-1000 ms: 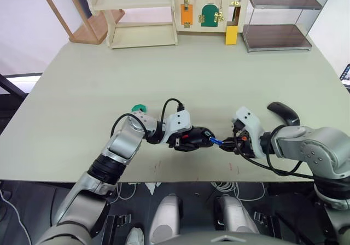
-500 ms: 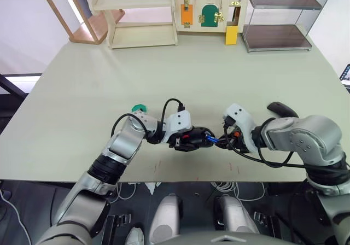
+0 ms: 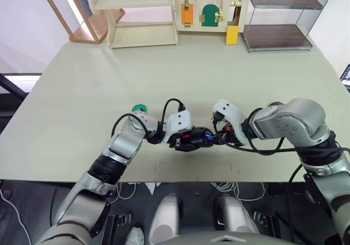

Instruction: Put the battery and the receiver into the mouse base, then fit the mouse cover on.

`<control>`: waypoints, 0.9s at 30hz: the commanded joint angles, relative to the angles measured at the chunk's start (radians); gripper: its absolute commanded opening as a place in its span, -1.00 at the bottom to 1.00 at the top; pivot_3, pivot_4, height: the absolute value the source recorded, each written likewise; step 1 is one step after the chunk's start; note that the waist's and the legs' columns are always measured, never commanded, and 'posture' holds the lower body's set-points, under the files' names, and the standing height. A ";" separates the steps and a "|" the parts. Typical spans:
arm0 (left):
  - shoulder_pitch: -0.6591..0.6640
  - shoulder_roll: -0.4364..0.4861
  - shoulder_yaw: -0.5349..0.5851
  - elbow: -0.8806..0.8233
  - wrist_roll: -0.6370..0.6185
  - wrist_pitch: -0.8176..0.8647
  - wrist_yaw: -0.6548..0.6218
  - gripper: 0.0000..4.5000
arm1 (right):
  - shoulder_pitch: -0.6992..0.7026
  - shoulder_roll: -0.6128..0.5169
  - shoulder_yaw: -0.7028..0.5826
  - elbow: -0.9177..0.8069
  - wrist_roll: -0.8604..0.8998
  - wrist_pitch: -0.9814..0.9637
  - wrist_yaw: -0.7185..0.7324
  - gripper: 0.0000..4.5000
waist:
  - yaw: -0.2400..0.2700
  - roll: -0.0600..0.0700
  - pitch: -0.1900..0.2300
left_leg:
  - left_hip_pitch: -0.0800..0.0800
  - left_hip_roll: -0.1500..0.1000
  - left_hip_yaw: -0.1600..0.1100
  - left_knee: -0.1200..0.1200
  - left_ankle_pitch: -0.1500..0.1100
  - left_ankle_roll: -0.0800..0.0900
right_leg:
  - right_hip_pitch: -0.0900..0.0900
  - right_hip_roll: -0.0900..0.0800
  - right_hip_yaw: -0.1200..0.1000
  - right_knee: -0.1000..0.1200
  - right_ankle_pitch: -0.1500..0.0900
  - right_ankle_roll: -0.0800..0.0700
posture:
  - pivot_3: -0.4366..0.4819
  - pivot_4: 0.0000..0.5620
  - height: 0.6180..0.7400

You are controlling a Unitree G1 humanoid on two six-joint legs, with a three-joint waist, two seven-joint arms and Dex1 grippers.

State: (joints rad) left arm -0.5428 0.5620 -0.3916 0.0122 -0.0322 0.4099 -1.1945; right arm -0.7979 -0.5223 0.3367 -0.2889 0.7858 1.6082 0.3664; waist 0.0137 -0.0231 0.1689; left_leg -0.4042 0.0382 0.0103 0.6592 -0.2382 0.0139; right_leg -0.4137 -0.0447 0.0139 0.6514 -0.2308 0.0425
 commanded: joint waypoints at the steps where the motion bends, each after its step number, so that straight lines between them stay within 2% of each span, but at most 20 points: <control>1: 0.018 -0.009 -0.038 -0.013 0.006 0.012 -0.004 0.30 | -0.009 -0.005 0.013 0.001 -0.010 0.006 -0.018 -0.58 | 0.000 0.000 0.000 | 0.000 0.000 0.000 0.000 0.000 0.000 | 0.000 0.000 0.000 0.000 0.000 0.000 | -0.05 -0.47 1.00; 5: 0.024 -0.006 -0.039 -0.019 0.006 0.012 -0.003 0.30 | -0.008 -0.006 -0.002 -0.010 -0.006 0.006 -0.024 0.05 | -0.002 0.000 0.000 | 0.000 0.000 0.000 0.000 0.000 0.000 | 0.000 0.000 0.000 0.000 0.000 0.000 | -0.05 -0.47 1.00; 9: 0.021 -0.007 -0.041 -0.016 0.005 0.013 -0.002 0.30 | -0.011 -0.024 -0.027 -0.014 0.007 0.006 -0.026 0.93 | 0.000 0.000 0.000 | 0.000 0.000 0.000 0.000 0.000 0.000 | 0.000 0.000 -0.001 0.000 0.000 0.000 | -0.05 -0.47 1.00; 13: 0.017 -0.010 -0.041 -0.011 0.006 0.011 -0.002 0.30 | 0.006 -0.047 -0.069 -0.045 0.023 0.006 -0.014 0.97 | 0.001 0.000 0.000 | -0.005 0.000 -0.002 0.000 0.000 0.000 | -0.003 0.000 -0.002 -0.002 0.002 -0.003 | -0.05 -0.47 1.00; 15: 0.016 -0.011 -0.040 -0.010 0.007 0.012 -0.003 0.30 | 0.021 -0.048 -0.088 -0.067 0.016 0.005 -0.008 0.97 | 0.002 0.000 0.000 | -0.012 -0.001 -0.003 0.000 0.000 0.000 | -0.008 0.000 -0.004 -0.004 0.005 0.000 | -0.05 -0.47 1.00; 24: 0.011 -0.012 -0.040 -0.007 0.008 0.013 -0.004 0.30 | 0.205 -0.112 -0.173 -0.201 -0.014 -0.239 0.104 0.97 | 0.000 0.000 0.000 | -0.012 -0.001 -0.005 0.000 0.000 0.001 | -0.007 -0.001 -0.006 -0.006 0.004 0.002 | -0.05 -0.47 1.00; 27: 0.010 -0.012 -0.040 -0.008 0.007 0.016 -0.005 0.30 | 0.277 -0.131 -0.186 -0.222 -0.045 -0.353 0.146 0.63 | 0.001 0.000 0.000 | -0.012 -0.001 -0.005 0.000 0.000 0.001 | -0.007 0.000 -0.006 -0.006 0.003 0.004 | -0.05 -0.47 1.00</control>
State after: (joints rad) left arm -0.5444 0.5560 -0.3958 -0.0059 -0.0330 0.4120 -1.1950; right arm -0.5233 -0.6445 0.1826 -0.4742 0.7508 1.3169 0.4868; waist 0.0146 -0.0228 0.1690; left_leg -0.4166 0.0370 0.0056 0.6591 -0.2385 0.0148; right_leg -0.4211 -0.0452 0.0082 0.6453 -0.2277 0.0462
